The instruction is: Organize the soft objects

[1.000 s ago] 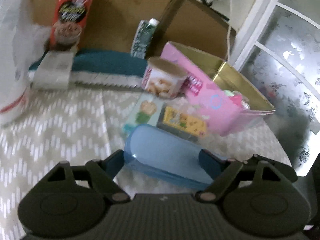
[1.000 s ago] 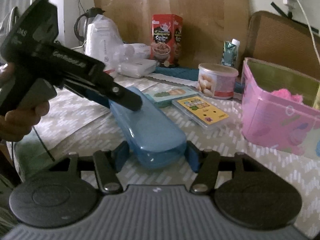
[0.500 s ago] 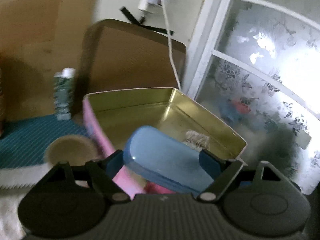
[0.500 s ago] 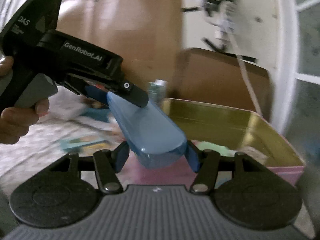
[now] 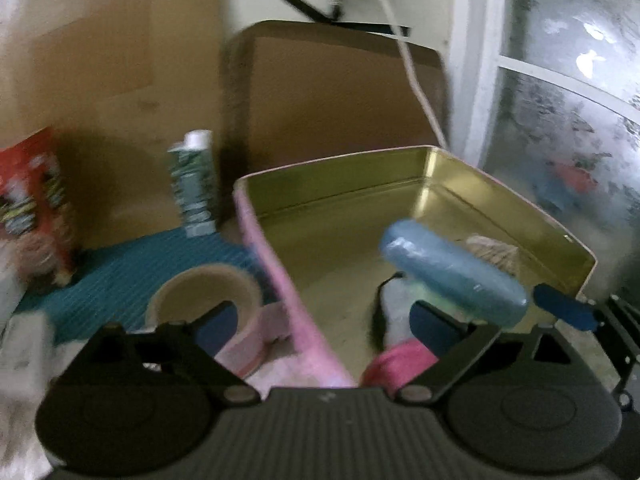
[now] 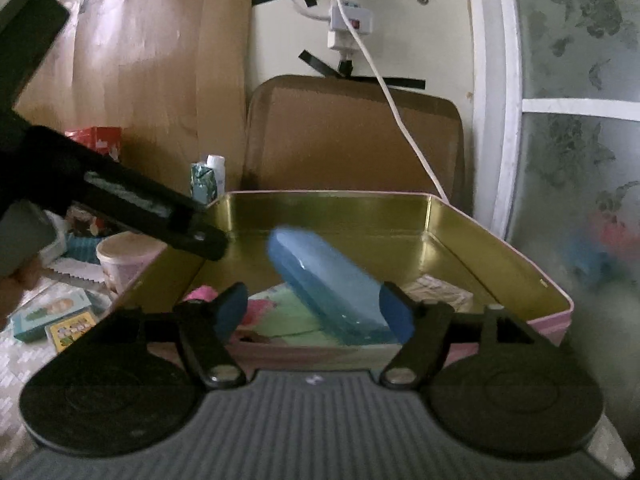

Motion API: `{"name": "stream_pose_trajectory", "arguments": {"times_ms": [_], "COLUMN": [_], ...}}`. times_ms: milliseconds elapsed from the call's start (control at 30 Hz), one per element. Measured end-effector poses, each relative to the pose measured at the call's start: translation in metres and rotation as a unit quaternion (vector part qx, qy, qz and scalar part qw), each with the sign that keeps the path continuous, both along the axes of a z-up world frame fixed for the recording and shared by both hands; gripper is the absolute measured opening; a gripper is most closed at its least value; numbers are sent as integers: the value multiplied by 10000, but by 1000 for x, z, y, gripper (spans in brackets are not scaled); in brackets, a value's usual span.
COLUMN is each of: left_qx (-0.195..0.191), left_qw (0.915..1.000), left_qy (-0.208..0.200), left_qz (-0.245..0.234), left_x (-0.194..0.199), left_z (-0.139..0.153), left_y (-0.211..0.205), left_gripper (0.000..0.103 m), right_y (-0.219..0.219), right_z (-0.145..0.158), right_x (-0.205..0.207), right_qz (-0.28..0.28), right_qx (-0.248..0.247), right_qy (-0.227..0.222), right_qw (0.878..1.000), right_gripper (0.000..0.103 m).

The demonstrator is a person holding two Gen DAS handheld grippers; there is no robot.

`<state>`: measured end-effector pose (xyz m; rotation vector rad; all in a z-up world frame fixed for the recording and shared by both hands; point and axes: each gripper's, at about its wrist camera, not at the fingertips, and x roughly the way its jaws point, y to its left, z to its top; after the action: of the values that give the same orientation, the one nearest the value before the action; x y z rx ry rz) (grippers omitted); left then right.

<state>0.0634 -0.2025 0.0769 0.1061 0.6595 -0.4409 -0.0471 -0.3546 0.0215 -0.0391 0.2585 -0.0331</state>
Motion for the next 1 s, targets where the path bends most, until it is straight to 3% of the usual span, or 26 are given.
{"name": "stream_pose_trajectory", "arguments": {"times_ms": [233, 433, 633, 1000], "left_qx": [-101, 9, 279, 401], "left_qw": [9984, 9921, 9822, 9690], "left_qy": [66, 216, 170, 247], "left_qz": [548, 1237, 1849, 2425], "left_x": [-22, -24, -25, -25], "left_z": [-5, -23, -39, -59], "left_y": [58, 114, 160, 207], "left_gripper": [99, 99, 99, 99], "right_y": [21, 49, 91, 154], "right_z": [9, 16, 11, -1], "right_x": [-22, -30, -27, -18], "right_qz": [-2, 188, 686, 1509], "right_qx": [326, 506, 548, 153], "right_qy": [-365, -589, -435, 47], "right_qw": [9988, 9968, 9952, 9884], "right_gripper": [77, 77, 78, 78]}}
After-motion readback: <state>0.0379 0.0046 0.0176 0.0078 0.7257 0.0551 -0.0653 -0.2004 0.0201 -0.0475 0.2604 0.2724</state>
